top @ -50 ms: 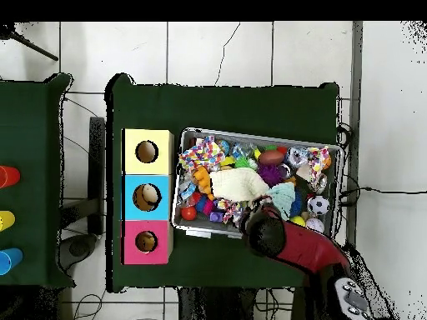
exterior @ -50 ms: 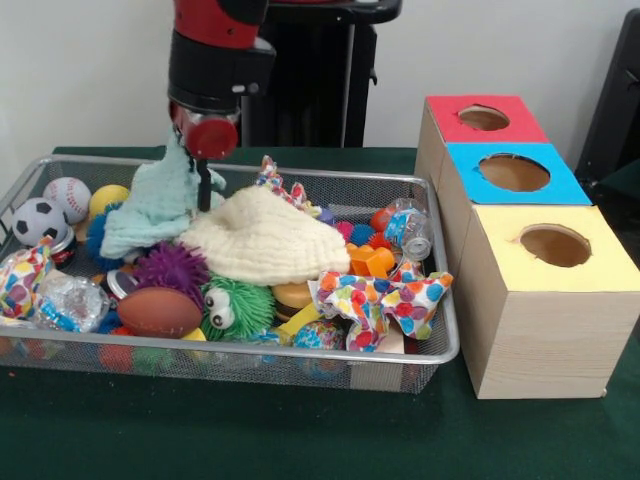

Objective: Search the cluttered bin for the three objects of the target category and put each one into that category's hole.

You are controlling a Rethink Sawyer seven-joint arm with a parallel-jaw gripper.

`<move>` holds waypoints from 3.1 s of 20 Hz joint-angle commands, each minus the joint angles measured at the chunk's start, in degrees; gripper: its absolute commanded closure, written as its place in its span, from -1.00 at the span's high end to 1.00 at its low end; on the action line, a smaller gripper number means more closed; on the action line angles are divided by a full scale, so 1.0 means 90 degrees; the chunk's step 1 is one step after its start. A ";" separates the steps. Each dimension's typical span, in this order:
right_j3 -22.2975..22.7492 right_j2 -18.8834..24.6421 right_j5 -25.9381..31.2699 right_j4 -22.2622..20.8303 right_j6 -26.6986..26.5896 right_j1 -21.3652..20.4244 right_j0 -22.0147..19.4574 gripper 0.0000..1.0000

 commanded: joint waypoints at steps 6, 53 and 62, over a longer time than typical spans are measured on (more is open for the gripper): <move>0.0653 0.1103 0.2822 0.0435 -0.0519 -0.1558 -0.0549 1.00; -0.0234 -0.0289 0.0082 -0.2019 -0.0645 0.0460 -0.0884 1.00; -0.0449 0.0104 0.0432 -0.2297 -0.1071 0.0155 -0.1485 1.00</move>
